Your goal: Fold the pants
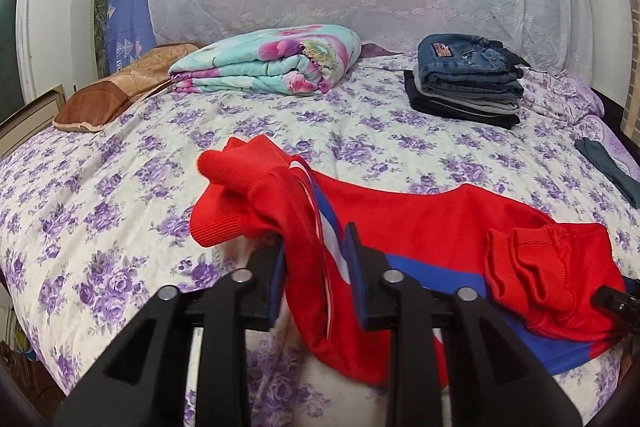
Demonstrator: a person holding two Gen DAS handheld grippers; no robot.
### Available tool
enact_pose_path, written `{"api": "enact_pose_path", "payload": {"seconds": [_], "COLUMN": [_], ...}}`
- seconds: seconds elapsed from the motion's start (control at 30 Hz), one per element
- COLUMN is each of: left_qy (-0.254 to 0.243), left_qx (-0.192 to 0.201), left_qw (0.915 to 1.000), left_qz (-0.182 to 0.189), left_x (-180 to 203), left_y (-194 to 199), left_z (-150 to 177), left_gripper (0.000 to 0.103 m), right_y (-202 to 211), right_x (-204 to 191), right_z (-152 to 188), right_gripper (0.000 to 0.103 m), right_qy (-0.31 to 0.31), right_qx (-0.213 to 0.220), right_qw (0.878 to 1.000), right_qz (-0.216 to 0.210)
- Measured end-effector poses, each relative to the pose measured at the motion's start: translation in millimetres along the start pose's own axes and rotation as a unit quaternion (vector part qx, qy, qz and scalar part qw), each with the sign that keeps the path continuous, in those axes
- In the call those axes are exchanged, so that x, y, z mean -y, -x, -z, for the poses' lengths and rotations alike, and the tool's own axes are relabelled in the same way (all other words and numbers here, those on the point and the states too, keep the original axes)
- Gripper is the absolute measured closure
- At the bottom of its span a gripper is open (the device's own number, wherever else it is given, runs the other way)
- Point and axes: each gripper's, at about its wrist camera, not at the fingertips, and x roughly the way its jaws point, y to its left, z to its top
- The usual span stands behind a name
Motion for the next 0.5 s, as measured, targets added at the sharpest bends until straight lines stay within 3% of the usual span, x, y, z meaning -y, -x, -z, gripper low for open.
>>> {"api": "enact_pose_path", "payload": {"seconds": [0.37,0.43,0.47,0.5], "left_qy": [0.010,0.010,0.010,0.011], "left_qx": [-0.015,-0.019,-0.021,-0.026], "left_qw": [0.9997,0.9996,0.9996,0.9995], "left_qz": [-0.016,-0.017,-0.017,-0.015], "left_x": [-10.6,-10.4,-10.2,-10.6], "left_y": [-13.0,-15.4,-16.6,-18.0], "left_z": [9.1,10.7,11.4,12.0], "left_gripper": [0.056,0.050,0.042,0.028], "right_y": [0.0,0.1,0.2,0.3], "right_x": [-0.1,0.3,0.5,-0.4], "right_z": [0.2,0.4,0.5,0.5], "right_gripper": [0.003,0.003,0.003,0.003], "right_qy": [-0.001,-0.001,-0.002,-0.003], "right_qx": [0.001,0.002,0.002,0.002], "right_qw": [1.000,1.000,1.000,1.000], "right_qz": [-0.001,-0.002,-0.002,-0.002]}}
